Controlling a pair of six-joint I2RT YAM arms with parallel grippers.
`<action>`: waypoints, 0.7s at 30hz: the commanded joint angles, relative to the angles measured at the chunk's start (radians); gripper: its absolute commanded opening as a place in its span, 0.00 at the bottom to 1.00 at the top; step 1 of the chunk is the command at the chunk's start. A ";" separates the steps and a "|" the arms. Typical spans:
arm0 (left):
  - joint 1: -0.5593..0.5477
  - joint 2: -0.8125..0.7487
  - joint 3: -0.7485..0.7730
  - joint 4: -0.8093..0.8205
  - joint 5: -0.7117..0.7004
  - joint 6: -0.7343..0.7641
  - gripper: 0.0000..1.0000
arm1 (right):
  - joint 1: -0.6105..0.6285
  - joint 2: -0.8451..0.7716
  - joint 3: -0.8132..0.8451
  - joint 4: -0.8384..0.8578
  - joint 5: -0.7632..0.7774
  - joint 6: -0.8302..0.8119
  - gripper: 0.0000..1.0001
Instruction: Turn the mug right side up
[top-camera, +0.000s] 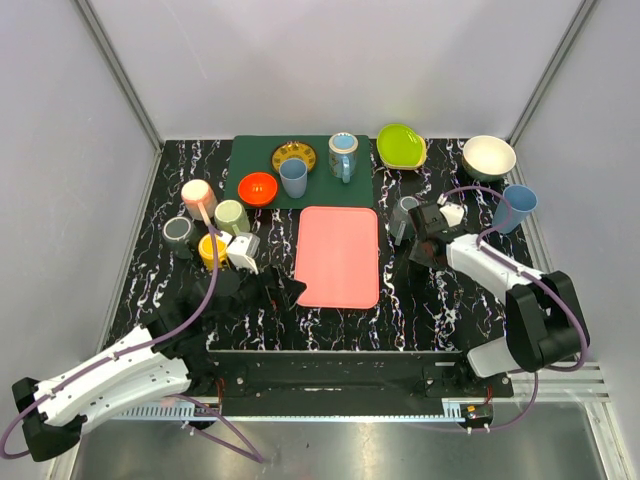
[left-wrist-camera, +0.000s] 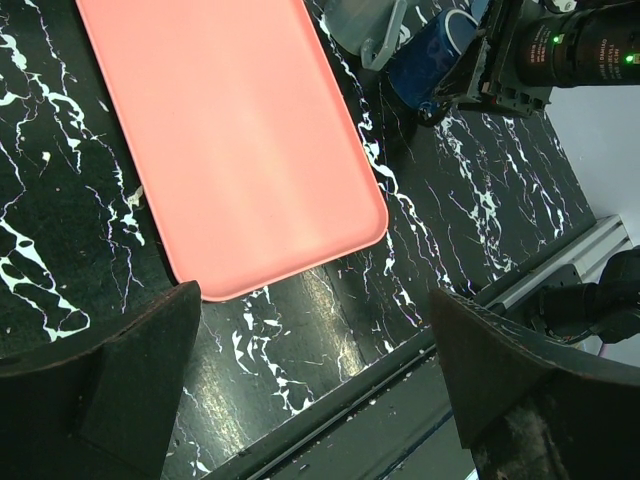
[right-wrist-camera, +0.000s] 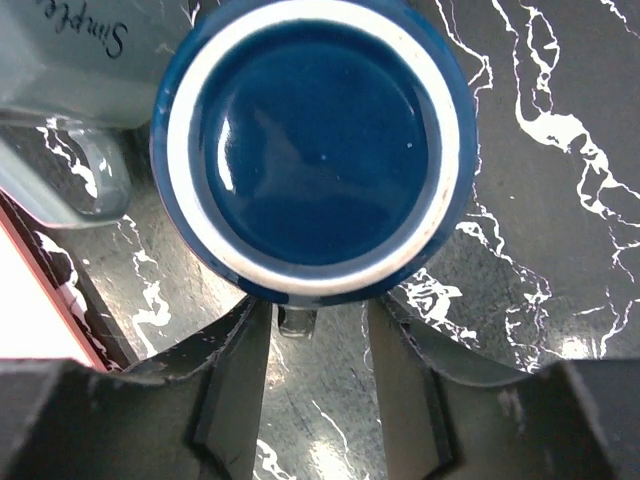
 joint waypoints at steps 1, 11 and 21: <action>0.003 -0.007 0.002 0.025 0.009 -0.003 0.99 | -0.014 0.022 0.034 0.068 0.055 0.018 0.46; 0.003 0.002 0.001 0.028 0.015 -0.012 0.99 | -0.039 0.057 0.023 0.109 0.055 0.001 0.16; 0.003 0.003 -0.008 0.025 0.004 -0.012 0.99 | -0.040 -0.055 -0.020 0.081 0.017 -0.053 0.00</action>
